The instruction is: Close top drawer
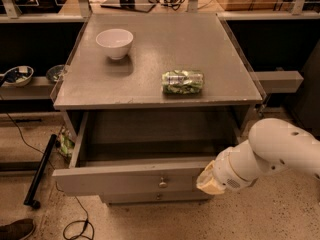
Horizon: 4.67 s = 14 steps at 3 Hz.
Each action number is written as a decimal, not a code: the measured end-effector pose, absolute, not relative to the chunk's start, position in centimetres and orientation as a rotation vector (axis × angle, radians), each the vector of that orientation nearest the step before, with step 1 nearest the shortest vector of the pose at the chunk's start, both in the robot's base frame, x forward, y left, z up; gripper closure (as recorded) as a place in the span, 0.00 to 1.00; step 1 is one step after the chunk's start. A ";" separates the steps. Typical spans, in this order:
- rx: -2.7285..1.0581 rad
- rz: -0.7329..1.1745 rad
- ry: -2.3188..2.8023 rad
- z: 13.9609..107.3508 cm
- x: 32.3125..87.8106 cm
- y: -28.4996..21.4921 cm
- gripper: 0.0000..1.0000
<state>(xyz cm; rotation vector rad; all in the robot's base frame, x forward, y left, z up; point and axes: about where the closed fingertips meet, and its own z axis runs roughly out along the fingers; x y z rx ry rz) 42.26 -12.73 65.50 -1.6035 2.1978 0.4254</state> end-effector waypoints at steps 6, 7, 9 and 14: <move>-1.605 0.427 2.199 65.5 42.3 -12.7 0.47; -1.606 0.427 2.199 65.5 42.3 -12.7 0.71; -1.630 0.415 2.193 64.3 45.1 -11.5 1.00; -1.545 0.233 2.224 65.7 49.6 -13.2 1.00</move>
Offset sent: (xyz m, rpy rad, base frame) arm 0.0000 0.0000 0.0000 0.0000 0.0000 0.0000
